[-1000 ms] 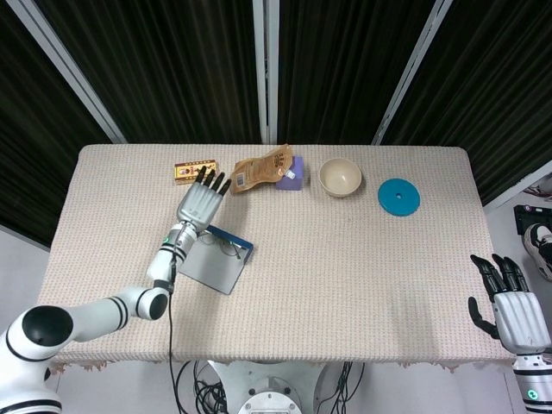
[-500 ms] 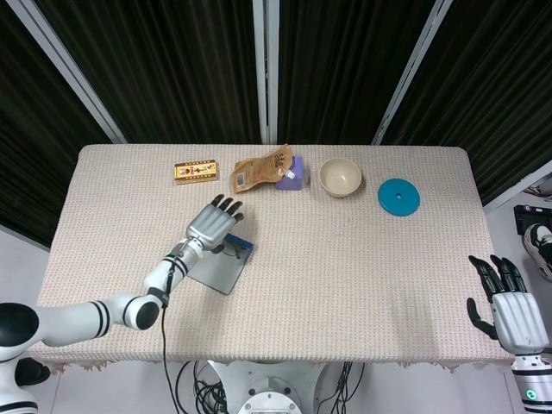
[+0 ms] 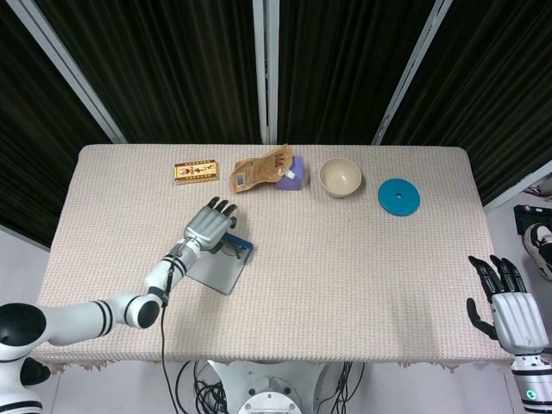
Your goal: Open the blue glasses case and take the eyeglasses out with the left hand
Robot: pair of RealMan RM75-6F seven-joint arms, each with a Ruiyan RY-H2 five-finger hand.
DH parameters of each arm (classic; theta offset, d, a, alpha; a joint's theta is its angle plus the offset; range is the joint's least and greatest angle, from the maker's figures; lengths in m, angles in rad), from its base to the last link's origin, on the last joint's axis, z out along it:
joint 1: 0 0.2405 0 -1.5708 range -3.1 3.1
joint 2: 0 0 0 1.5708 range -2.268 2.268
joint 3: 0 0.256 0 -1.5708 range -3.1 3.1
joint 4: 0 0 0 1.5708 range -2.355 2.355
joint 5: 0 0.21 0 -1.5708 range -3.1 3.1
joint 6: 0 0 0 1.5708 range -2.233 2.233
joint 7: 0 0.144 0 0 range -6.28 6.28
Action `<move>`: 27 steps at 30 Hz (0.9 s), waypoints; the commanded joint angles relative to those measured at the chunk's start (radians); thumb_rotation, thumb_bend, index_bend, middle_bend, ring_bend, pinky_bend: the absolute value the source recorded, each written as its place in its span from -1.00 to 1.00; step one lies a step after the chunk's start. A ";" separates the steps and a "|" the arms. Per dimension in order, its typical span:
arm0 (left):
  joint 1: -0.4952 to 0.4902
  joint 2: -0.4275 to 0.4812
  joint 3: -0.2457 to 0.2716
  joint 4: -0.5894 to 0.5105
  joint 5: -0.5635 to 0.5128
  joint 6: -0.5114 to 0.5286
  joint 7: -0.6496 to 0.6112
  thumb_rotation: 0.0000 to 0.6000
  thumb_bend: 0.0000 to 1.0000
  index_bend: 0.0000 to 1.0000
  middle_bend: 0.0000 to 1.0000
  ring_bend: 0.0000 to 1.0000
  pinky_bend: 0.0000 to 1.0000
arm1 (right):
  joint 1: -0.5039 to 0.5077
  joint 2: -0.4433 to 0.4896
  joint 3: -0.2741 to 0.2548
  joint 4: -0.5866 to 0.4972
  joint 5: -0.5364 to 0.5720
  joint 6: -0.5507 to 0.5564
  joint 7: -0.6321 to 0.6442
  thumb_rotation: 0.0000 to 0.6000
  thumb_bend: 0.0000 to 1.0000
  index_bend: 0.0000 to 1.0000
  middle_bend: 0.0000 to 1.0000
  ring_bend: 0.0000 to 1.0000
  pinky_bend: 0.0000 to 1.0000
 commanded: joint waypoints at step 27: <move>-0.001 -0.021 0.013 0.052 -0.012 -0.003 -0.024 1.00 -0.17 -0.07 -0.79 -1.00 -1.00 | 0.004 0.004 0.003 -0.007 0.007 -0.011 -0.009 1.00 -0.05 -1.00 -0.69 -1.00 -0.93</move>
